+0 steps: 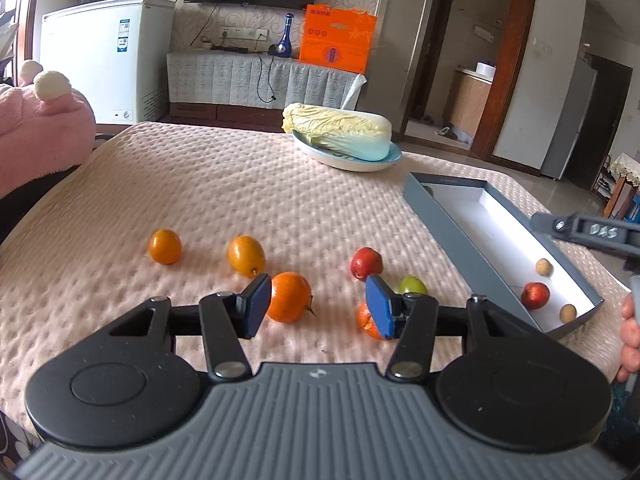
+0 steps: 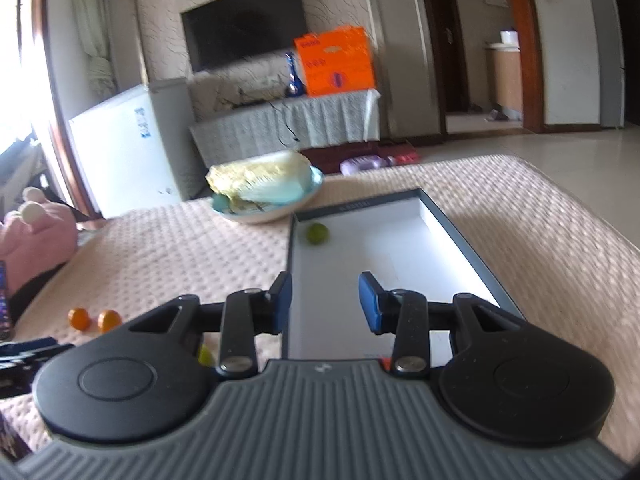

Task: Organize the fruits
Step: 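Move both open tools back toward the remaining fruits on the bed, then grasp an orange with the left tool while the right tool grasps another orange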

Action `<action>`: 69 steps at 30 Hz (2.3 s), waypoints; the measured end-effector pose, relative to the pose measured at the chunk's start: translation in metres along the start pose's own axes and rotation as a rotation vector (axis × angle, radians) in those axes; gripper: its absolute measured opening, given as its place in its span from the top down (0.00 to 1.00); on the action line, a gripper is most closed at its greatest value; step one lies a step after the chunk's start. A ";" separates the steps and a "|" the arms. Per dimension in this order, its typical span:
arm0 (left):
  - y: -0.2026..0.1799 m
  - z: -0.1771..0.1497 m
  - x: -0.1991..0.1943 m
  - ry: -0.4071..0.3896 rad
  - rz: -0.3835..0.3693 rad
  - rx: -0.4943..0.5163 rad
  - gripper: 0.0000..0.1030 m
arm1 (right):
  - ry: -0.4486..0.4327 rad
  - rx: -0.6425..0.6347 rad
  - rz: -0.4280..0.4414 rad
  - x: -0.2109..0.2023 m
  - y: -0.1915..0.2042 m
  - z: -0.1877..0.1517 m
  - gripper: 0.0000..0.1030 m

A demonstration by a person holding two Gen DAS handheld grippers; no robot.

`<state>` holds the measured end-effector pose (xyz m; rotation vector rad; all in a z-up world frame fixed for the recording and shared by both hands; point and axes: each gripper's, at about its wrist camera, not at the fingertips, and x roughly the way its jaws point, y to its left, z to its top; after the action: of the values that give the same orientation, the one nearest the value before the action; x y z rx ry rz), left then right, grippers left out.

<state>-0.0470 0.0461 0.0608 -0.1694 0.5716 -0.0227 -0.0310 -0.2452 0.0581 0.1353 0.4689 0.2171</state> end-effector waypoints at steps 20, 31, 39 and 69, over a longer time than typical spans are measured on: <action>0.005 -0.002 0.016 0.017 0.046 0.005 0.43 | -0.034 -0.400 0.217 -0.016 0.080 -0.018 0.36; 0.019 0.001 0.013 0.023 0.034 -0.047 0.43 | 0.179 -0.438 0.316 0.012 0.107 -0.047 0.53; 0.025 0.000 0.015 0.032 0.030 -0.046 0.43 | 0.225 -0.478 0.283 0.034 0.123 -0.060 0.53; 0.011 -0.013 0.070 0.088 0.057 0.010 0.60 | 0.217 -0.385 0.314 0.012 0.093 -0.035 0.63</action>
<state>0.0046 0.0506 0.0109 -0.1431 0.6634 0.0227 -0.0531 -0.1497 0.0389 -0.1957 0.6120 0.6294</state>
